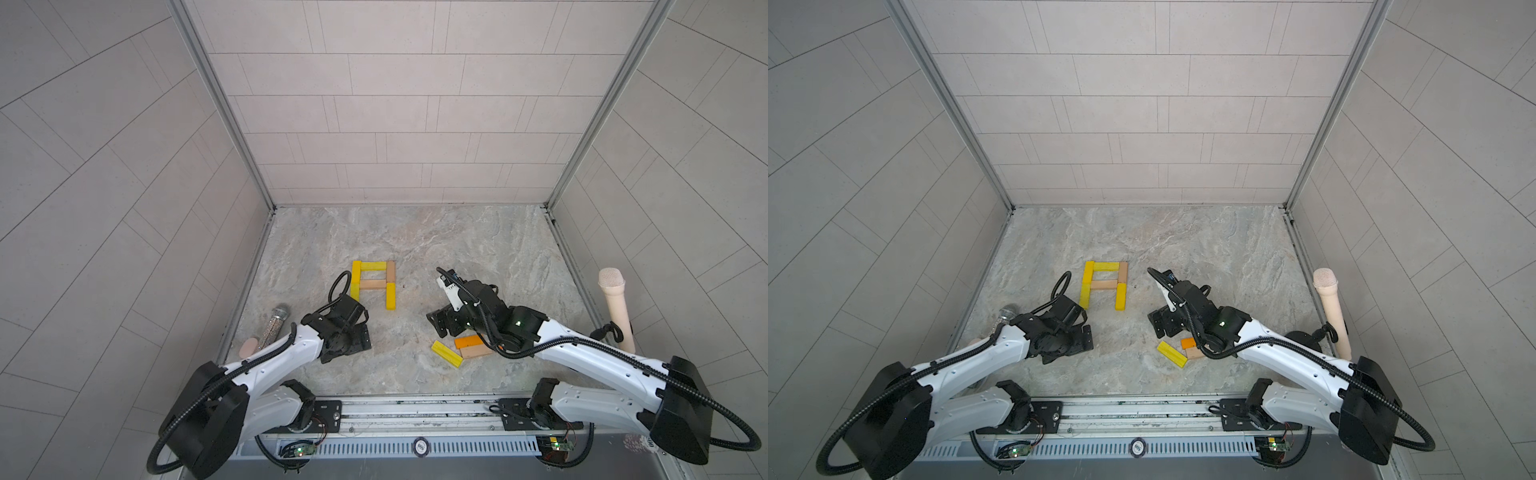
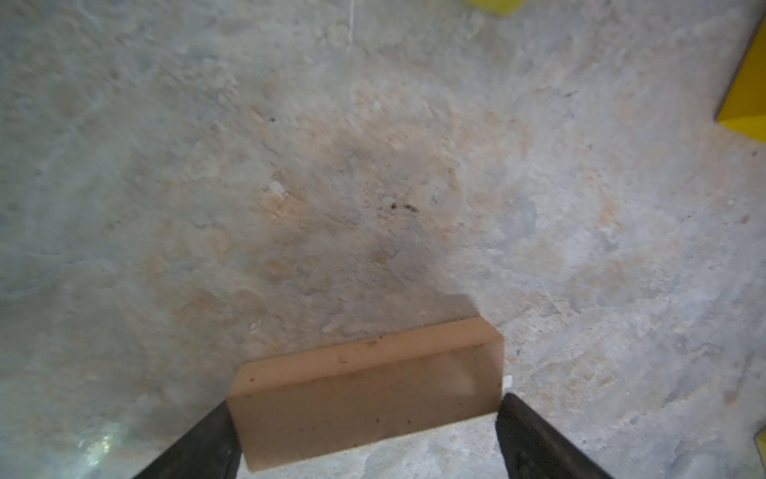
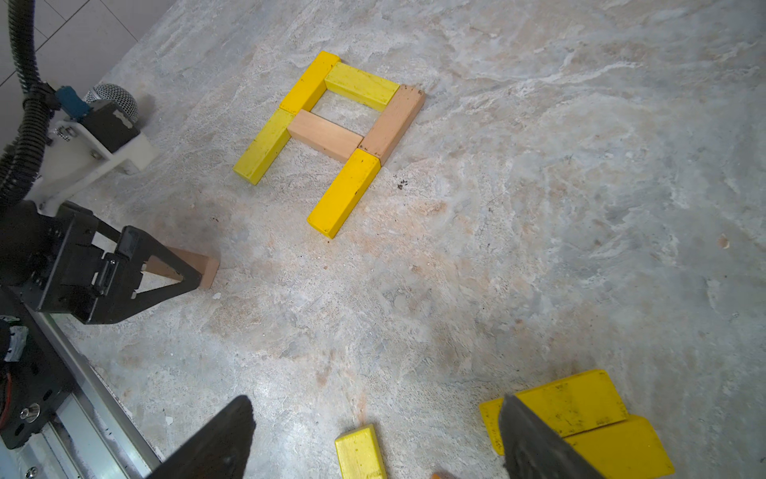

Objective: Assemble the number 8 with building blocks
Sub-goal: Pick up the building block from the center of the board.

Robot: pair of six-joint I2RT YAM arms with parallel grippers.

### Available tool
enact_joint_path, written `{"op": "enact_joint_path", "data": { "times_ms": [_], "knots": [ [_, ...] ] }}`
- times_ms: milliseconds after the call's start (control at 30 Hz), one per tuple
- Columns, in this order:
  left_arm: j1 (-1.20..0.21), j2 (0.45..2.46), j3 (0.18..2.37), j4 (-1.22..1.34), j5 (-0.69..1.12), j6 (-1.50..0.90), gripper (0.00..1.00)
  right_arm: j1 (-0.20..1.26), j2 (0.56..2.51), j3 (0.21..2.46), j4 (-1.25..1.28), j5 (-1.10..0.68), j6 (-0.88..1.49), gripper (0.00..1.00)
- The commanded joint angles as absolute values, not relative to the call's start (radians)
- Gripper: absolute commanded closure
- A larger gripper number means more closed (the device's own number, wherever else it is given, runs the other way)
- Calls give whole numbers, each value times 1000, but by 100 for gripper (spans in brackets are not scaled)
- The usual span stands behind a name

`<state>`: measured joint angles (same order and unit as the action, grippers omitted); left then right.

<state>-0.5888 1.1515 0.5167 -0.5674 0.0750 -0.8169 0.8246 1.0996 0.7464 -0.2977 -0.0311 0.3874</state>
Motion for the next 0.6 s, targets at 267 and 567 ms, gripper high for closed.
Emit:
{"op": "enact_joint_path", "data": {
  "times_ms": [267,567],
  "knots": [
    [-624,1078,711,-558,48,-571,2,820,1057,735,-327,23,399,7],
    [-623,991,839,-520,-75,-331,4,821,995,739,-361,50,363,7]
  ]
}}
